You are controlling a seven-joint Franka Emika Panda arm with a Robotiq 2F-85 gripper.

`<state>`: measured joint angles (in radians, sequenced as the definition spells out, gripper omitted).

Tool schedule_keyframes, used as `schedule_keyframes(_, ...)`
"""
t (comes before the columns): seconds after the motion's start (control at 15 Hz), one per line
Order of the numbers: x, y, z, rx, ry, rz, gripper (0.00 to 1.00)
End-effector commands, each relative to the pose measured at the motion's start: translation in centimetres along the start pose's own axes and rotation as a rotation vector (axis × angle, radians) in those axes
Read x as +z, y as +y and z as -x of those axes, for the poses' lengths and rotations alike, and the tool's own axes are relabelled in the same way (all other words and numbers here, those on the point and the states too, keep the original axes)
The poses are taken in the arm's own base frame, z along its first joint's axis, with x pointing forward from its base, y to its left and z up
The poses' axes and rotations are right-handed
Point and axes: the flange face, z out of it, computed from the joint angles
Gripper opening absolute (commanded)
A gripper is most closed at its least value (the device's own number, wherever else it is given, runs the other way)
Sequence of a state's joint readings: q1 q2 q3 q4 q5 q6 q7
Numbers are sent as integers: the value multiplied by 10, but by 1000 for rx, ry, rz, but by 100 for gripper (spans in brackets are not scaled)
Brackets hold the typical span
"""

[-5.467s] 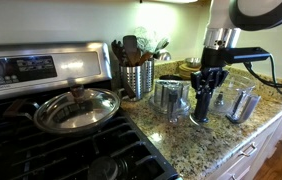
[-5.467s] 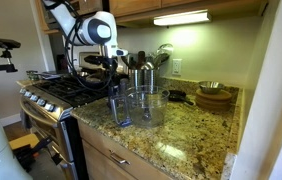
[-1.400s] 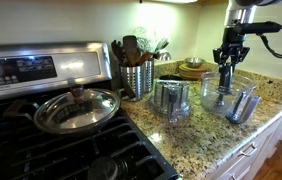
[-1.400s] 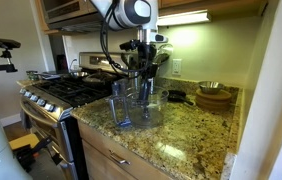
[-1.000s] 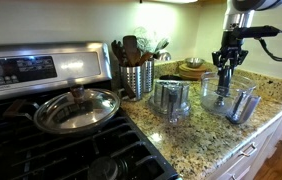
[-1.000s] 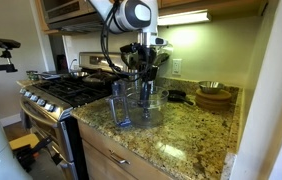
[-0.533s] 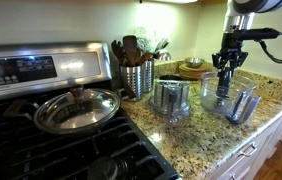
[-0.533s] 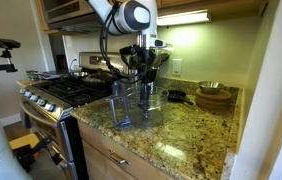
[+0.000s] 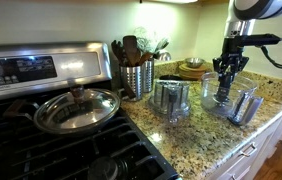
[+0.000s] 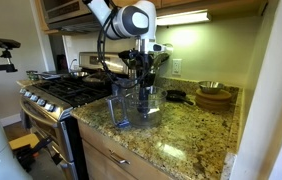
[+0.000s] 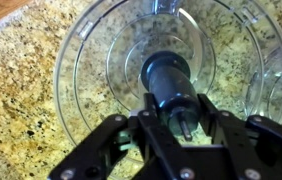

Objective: Put the blades inside the food processor

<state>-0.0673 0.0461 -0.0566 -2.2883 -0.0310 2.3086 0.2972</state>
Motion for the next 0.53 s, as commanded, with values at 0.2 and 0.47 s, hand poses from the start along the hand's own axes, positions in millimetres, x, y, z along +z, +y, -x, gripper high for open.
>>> schedule_keyframes(0.2,17,-2,0,16,-25,-15,20)
schedule_keyframes(0.47,17,-10,6,-3,-42,-31,77)
